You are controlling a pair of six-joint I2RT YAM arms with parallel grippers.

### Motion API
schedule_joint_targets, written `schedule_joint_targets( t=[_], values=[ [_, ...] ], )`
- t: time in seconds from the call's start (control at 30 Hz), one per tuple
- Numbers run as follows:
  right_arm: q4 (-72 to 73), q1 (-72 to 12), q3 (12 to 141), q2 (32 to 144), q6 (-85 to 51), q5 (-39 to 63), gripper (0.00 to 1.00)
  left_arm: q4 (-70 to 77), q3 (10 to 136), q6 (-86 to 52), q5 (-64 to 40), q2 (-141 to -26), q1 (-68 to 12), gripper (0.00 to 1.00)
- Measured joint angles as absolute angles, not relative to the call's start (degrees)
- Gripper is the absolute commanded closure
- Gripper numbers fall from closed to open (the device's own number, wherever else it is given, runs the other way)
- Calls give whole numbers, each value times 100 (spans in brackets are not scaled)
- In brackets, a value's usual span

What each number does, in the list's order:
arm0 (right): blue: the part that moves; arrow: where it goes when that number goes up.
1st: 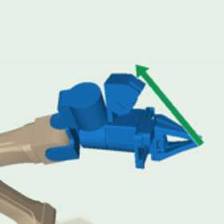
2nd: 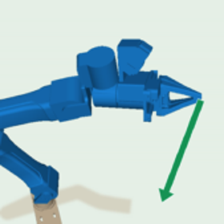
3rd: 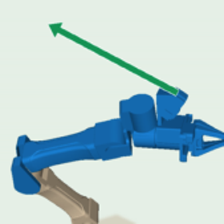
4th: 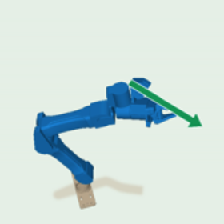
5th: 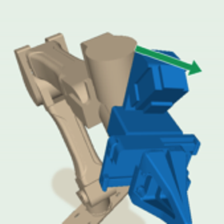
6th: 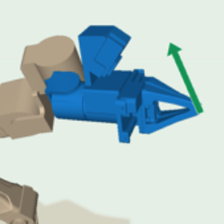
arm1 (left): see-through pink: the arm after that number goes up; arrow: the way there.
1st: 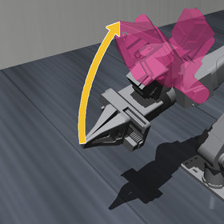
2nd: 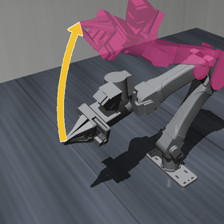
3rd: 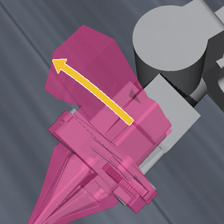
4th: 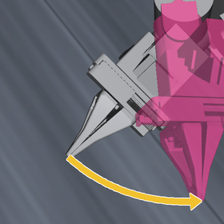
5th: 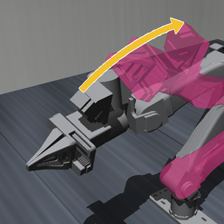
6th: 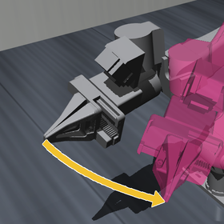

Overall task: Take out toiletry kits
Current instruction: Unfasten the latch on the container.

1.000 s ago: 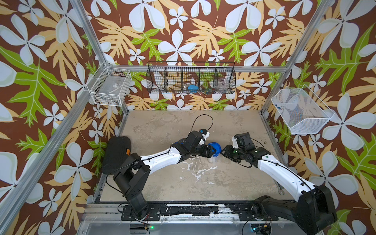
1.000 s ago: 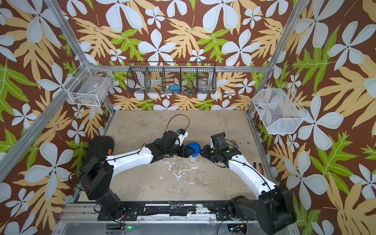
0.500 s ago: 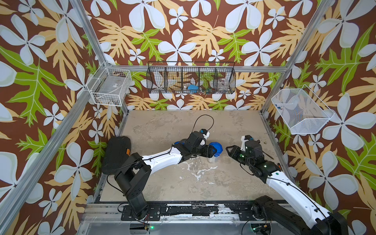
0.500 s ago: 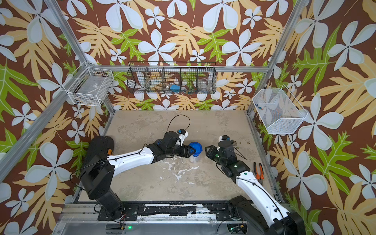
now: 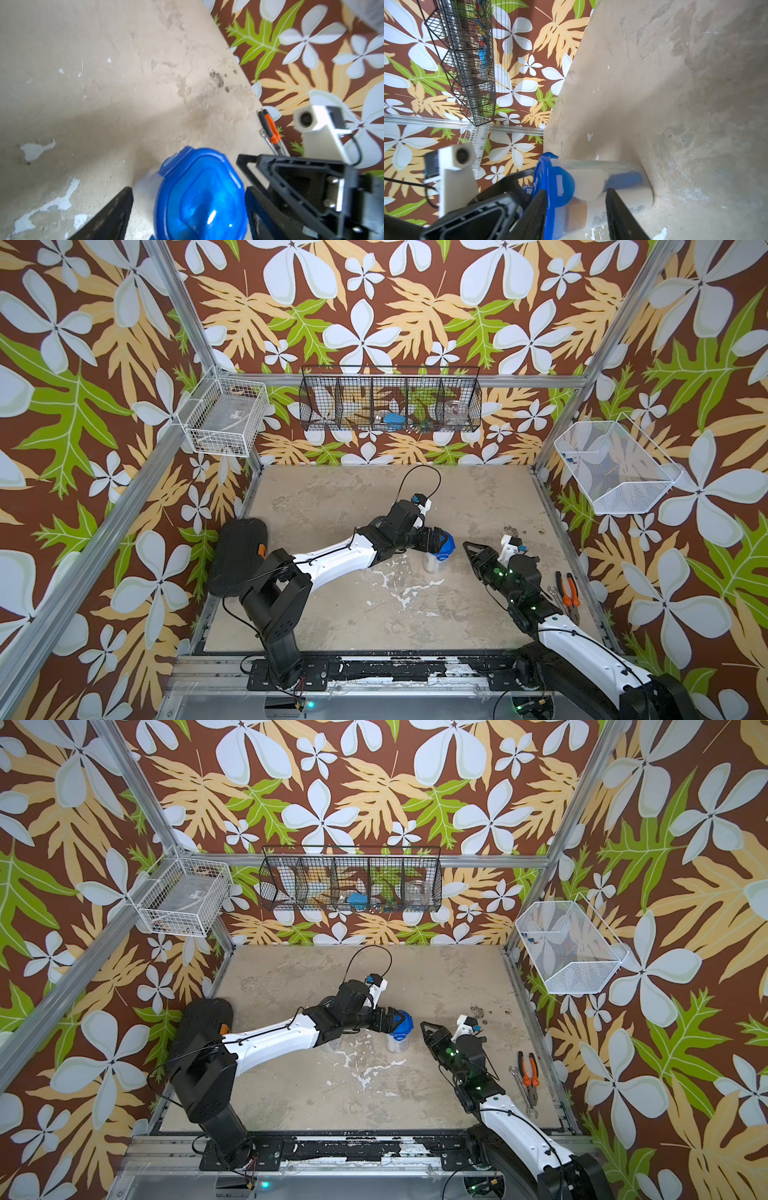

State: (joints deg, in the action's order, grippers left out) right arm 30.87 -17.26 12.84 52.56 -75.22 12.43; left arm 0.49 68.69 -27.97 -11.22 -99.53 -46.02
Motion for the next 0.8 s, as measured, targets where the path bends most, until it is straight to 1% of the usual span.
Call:
schedule_joint_targets(
  t=[0.1,0.17,0.3,0.43,0.7,0.8],
  values=[
    [3684,-1750,1223,5489,-7784,1350,48,45,6692,-2810,-1162,-9900,-4602,15],
    [3970,-1774,1146,5645,-7922,1376,48,102,6626,-2816,-1194,-9865,-4602,15],
    [4403,-1874,1107,6003,-8108,1433,48,217,6552,-2847,-1214,-9861,-4602,17],
    [4858,-1927,1011,6322,-8278,1500,51,386,6482,-2967,-1258,-9896,-4602,19],
    [5800,-1955,943,7000,-8687,1645,49,676,6305,-3074,-1264,-9887,-4604,20],
    [6084,-1986,969,7188,-8705,1656,53,781,6226,-3116,-1243,-9861,-4622,21]
  ],
)
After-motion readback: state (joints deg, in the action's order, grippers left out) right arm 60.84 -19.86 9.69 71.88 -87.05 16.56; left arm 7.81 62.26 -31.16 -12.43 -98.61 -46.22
